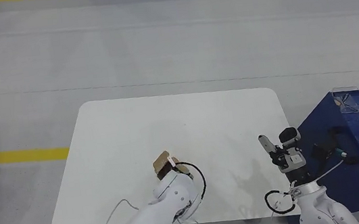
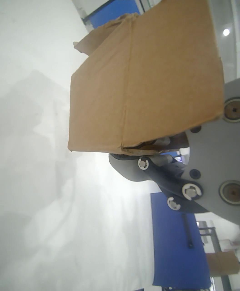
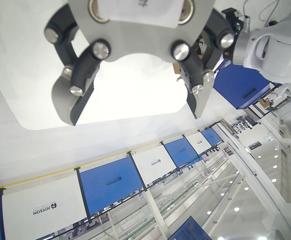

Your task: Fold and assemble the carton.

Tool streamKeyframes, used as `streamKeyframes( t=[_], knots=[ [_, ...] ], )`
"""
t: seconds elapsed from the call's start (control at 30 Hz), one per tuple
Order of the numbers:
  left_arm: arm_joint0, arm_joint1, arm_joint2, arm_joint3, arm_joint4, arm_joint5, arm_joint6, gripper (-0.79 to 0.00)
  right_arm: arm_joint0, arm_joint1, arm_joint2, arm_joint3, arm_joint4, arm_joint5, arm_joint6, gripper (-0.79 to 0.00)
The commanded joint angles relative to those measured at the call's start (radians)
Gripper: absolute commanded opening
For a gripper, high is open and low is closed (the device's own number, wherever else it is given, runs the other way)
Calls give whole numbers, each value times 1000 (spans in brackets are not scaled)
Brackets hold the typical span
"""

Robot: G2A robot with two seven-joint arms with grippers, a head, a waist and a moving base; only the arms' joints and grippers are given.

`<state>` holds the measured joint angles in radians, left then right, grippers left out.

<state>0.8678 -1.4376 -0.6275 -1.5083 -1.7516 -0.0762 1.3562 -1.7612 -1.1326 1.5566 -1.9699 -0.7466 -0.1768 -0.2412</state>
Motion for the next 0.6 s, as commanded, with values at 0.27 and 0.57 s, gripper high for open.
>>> streamKeyframes(
  t=[0.27,0.57],
  knots=[
    [-128,-99,59,253,-86,-21,-8,0,0,0,0,0,0,0,0,0],
    [19,-45,-53,-127,128,69,-101,0,0,0,0,0,0,0,0,0]
  ],
)
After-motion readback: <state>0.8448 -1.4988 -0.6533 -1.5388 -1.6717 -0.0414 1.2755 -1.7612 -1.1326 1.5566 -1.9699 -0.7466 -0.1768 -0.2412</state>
